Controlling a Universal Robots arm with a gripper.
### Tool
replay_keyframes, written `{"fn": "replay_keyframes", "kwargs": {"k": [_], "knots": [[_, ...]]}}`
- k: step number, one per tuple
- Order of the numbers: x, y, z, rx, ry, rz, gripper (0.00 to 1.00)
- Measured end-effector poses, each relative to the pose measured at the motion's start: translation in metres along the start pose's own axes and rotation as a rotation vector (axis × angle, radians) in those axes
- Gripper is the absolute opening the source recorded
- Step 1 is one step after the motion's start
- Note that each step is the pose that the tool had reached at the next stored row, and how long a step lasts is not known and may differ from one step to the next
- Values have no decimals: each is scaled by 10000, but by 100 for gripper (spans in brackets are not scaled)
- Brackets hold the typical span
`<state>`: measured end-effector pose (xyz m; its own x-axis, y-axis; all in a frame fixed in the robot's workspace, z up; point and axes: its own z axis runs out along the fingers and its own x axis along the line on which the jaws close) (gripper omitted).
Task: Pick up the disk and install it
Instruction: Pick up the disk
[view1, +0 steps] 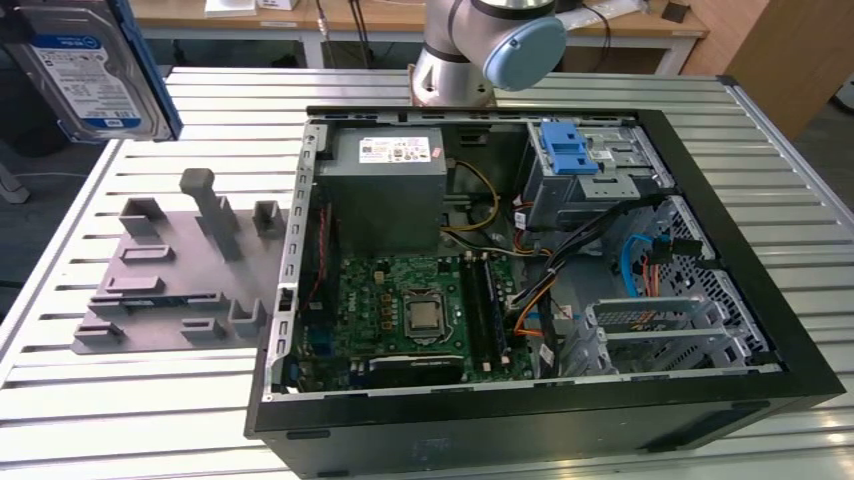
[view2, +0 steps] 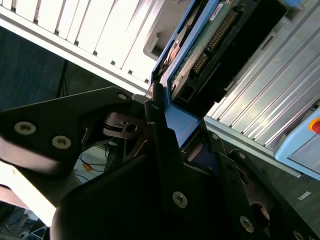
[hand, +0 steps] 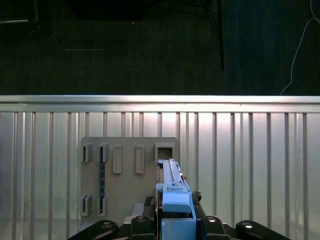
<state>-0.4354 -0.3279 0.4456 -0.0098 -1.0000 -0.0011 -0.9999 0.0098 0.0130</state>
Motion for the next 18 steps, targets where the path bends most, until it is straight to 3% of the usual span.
{"fn": "replay_keyframes", "kwargs": {"k": [11,18], "knots": [[0,0,-64,0,1,0,36],[0,3,-232,-1,1,0,36]]}}
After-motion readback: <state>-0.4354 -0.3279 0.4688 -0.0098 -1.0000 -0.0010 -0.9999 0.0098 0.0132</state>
